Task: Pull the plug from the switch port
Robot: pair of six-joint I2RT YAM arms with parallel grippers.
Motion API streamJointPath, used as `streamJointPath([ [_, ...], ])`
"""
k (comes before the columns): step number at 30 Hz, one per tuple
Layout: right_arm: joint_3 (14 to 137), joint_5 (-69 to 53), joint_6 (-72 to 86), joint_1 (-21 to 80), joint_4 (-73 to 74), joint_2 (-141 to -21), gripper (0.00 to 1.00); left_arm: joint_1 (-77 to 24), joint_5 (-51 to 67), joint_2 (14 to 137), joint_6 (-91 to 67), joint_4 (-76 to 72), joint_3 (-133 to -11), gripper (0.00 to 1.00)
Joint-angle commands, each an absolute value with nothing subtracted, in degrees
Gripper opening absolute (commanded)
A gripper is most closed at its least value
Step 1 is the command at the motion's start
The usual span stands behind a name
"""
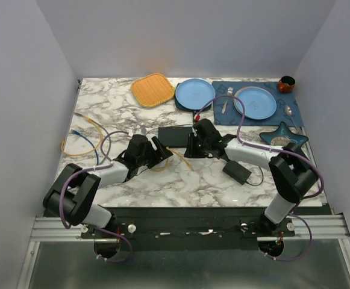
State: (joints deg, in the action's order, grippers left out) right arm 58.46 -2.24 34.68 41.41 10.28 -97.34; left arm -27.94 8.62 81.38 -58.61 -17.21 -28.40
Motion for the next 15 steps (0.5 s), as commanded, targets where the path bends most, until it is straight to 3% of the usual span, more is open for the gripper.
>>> streamJointPath([
  [1, 60.82, 1.49, 34.54, 41.22, 11.07, -95.36, 0.36, -27.60, 8.61, 83.93, -60.29, -24.07, -28.84, 0.79],
  [8, 66.00, 4.39, 33.75, 41.05, 12.13, -98.26, 0.29, -24.70, 10.81, 88.15, -66.97, -38.30, -23.91, 0.71],
  [12, 70.21, 5.10, 34.01, 39.56, 12.48, -100.89, 0.26, -24.43, 14.58, 92.98, -69.69, -46.99, -23.38, 0.56],
  [15, 73.91, 4.22, 34.54, 37.71, 12.74, -103.70, 0.25, -24.26, 16.26, 97.11, -72.94, -54.37, -21.89, 0.54],
])
